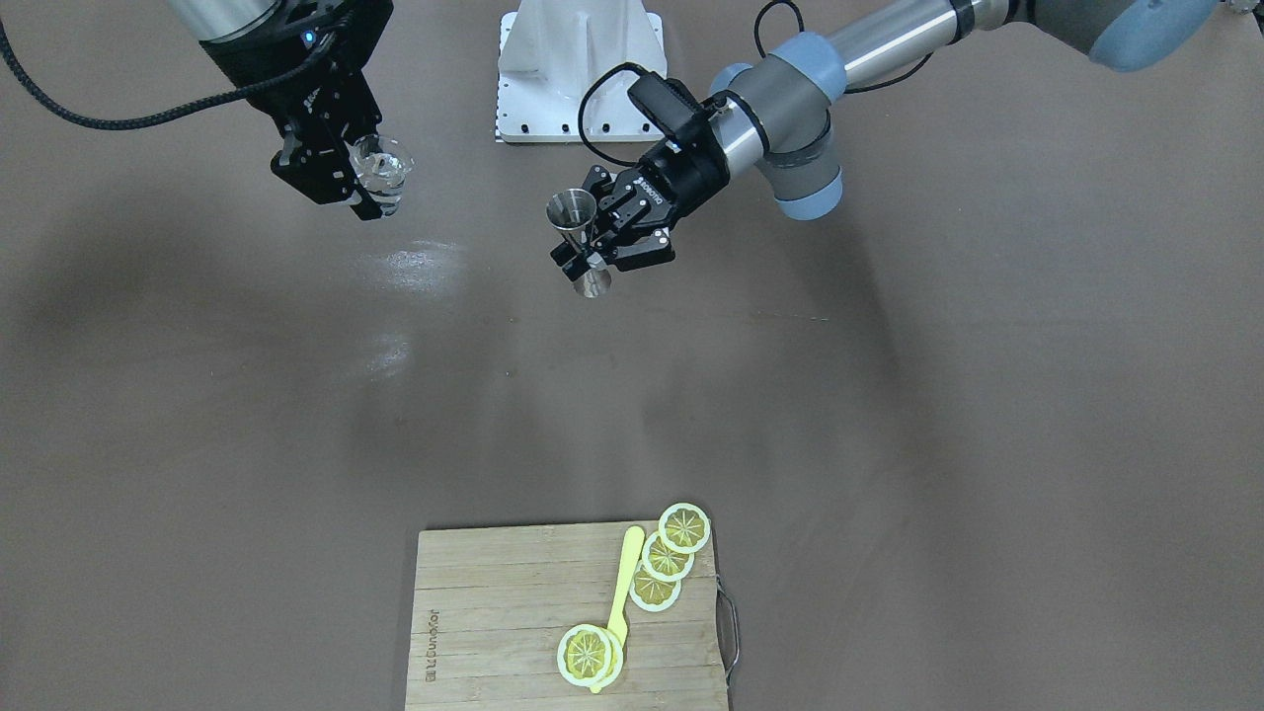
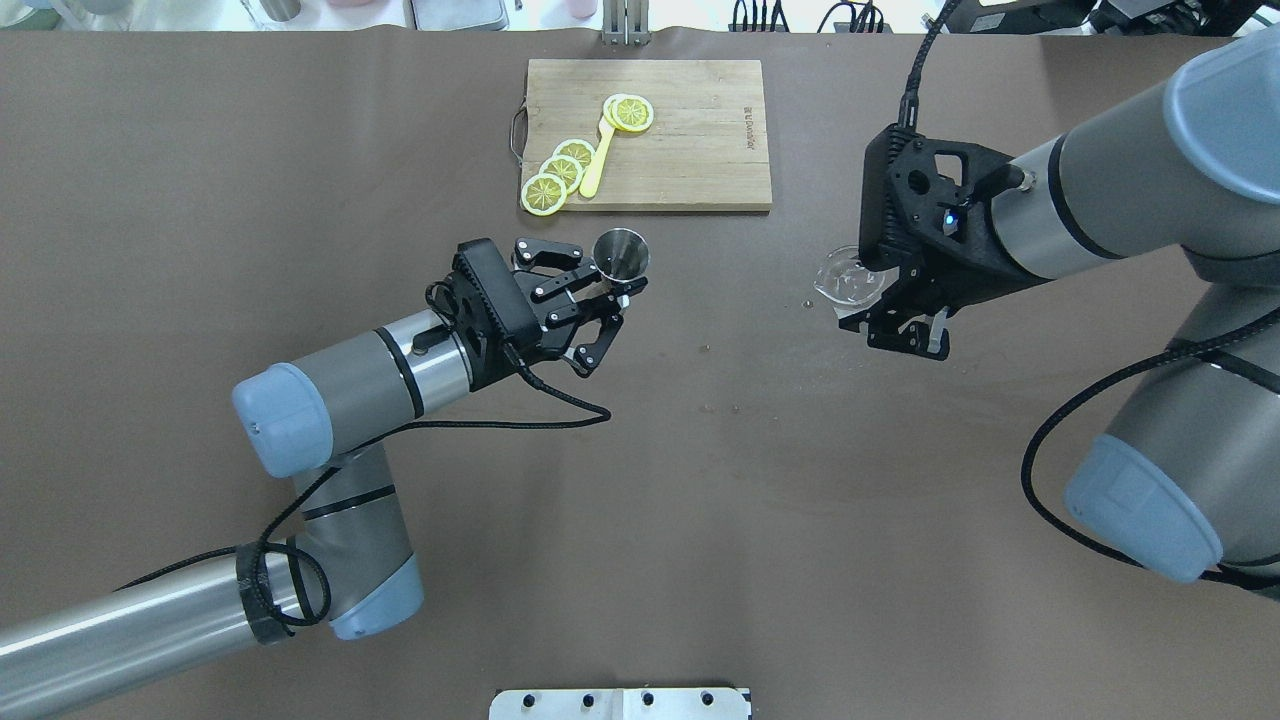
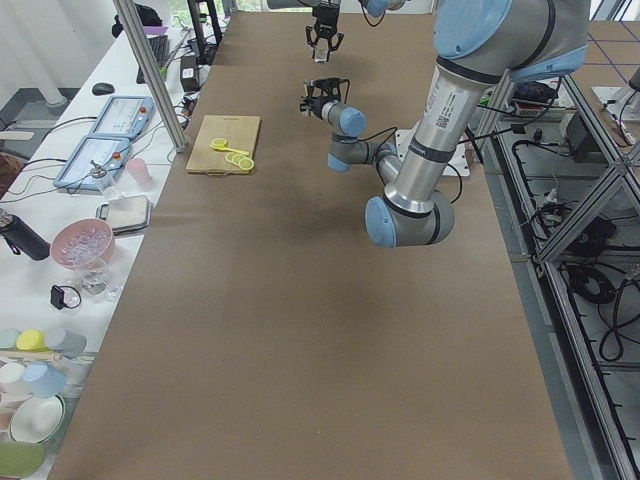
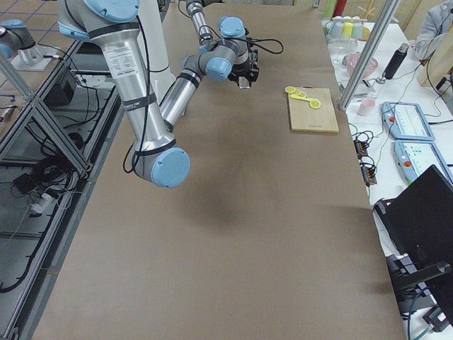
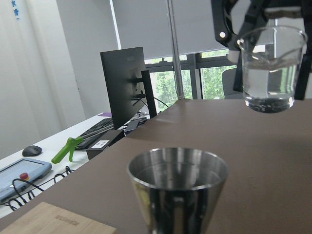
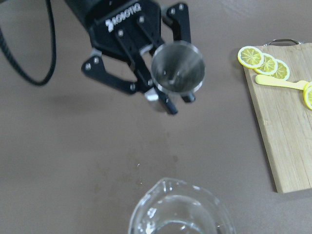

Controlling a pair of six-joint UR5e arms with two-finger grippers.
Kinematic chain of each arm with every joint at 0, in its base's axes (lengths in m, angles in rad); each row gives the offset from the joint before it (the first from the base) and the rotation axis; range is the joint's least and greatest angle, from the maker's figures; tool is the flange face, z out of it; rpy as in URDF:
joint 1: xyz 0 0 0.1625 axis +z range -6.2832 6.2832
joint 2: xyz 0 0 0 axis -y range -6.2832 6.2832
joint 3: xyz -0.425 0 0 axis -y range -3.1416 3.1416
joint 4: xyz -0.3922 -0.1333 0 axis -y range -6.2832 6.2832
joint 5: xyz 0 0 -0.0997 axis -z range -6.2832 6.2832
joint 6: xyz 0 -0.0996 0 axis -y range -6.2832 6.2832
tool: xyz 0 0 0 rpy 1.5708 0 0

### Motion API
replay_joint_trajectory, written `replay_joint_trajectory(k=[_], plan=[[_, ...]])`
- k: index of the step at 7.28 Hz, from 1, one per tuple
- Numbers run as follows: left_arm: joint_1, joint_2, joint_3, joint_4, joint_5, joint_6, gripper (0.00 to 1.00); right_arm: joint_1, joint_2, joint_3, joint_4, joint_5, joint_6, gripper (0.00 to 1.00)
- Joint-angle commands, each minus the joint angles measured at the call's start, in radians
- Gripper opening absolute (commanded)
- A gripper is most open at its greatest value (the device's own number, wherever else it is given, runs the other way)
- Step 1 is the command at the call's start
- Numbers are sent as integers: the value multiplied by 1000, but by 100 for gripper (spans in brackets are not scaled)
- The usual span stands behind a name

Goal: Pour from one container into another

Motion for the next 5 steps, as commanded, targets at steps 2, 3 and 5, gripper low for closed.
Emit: replay_joint_trajectory(k=[2,3,5], plan=[[-92,94,-29,-1,-2,2,0,117,-88,-187,329,137,2,0],[-102,152,-48,-10,0,2,0,152,-107,-254,436,183,3,0],[-158,226,-38,-13,4,-7,0,229,-136,-385,628,280,3,0]])
